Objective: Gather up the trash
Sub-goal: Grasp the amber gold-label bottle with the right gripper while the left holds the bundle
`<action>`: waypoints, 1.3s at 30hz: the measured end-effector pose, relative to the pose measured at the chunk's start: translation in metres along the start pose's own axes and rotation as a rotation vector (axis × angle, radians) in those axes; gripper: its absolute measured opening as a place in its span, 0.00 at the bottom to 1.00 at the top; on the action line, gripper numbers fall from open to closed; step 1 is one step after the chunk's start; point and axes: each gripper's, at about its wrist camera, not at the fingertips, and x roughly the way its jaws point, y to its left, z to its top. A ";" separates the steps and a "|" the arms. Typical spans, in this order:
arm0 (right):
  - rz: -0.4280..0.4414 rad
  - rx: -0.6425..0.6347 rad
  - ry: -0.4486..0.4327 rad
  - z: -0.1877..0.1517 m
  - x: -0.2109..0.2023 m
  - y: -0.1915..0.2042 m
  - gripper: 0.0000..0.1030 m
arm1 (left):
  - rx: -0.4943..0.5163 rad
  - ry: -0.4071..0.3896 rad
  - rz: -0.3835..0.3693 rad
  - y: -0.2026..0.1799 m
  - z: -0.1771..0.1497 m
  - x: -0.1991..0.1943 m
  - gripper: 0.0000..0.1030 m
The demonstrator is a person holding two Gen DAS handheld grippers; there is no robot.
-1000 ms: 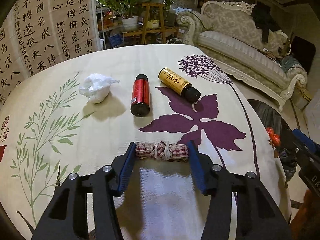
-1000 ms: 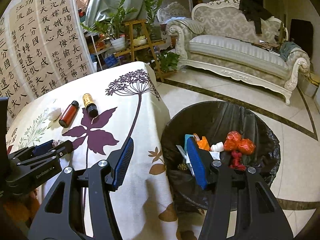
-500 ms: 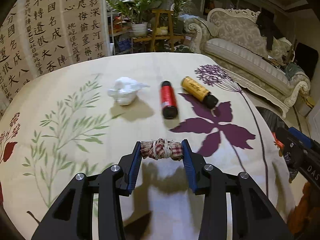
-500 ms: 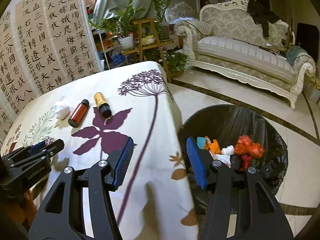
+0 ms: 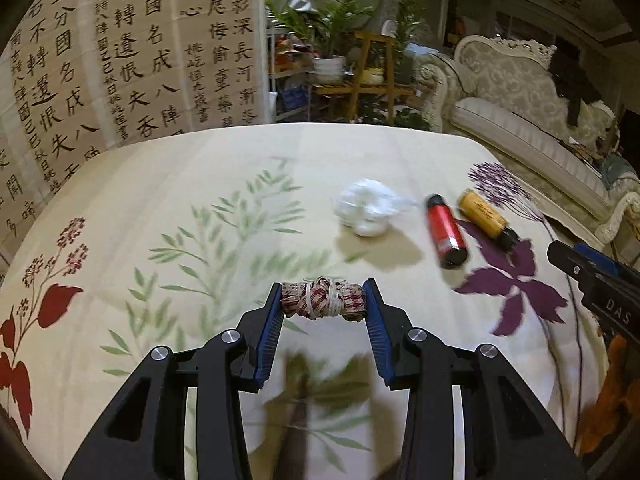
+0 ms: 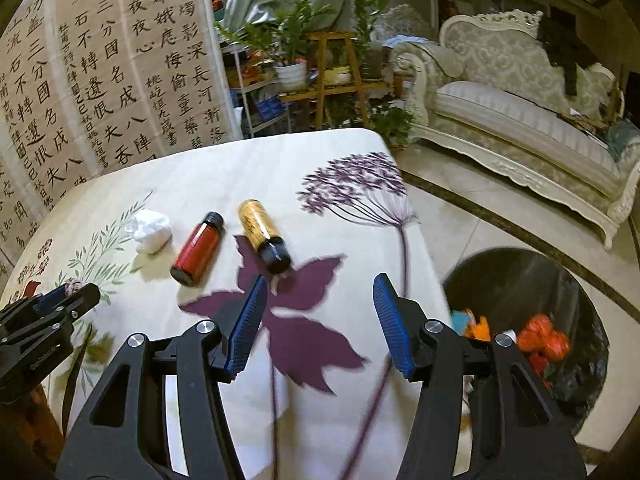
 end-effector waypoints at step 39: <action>0.019 -0.073 0.088 0.014 0.041 0.039 0.25 | -0.034 -0.006 0.023 0.033 0.005 0.015 0.39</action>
